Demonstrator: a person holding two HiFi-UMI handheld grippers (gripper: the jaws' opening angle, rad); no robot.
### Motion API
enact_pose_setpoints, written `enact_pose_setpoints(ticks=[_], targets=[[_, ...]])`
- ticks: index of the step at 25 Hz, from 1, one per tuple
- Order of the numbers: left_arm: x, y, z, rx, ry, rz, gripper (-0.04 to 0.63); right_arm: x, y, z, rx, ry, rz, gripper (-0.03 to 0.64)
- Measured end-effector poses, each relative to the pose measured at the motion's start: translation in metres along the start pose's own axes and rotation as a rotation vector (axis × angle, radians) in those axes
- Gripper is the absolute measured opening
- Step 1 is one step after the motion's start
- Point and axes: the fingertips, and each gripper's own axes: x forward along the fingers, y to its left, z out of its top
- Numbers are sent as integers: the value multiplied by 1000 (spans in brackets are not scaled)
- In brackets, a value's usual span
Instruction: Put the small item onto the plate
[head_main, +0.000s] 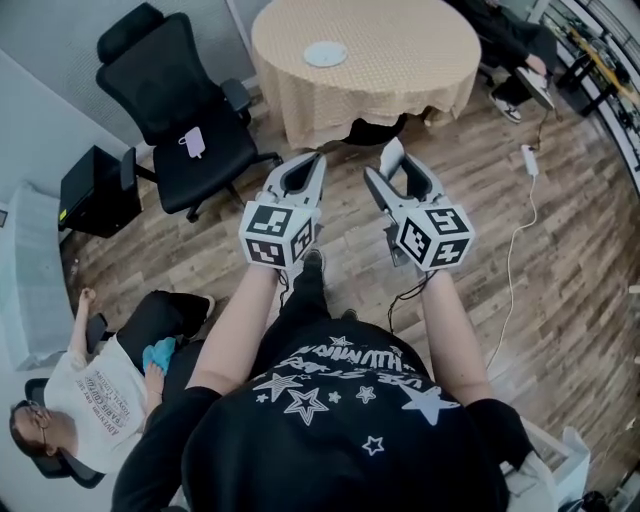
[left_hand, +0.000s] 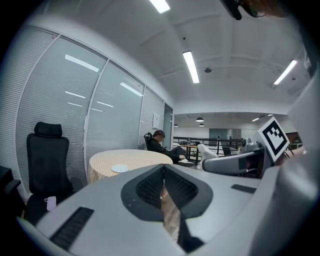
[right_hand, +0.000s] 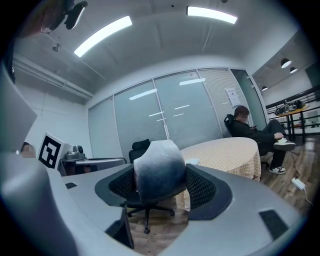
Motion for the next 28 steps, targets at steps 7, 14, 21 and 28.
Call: enact_pose_setpoints(ticks=[7,14,21,28], targets=[[51,37,-8,-23,14,-45,9,47,-28,-4,20,31,-42,302],[109,97,0,-38,30,-78,9,122,-55,4,65,56,-67,301],[141,154,7,-47,28,-99,9,187,-66,20,72,51,-85,301],[159,196,8,-61,21,-115,9,229,-76,29,98,32,-117,301]])
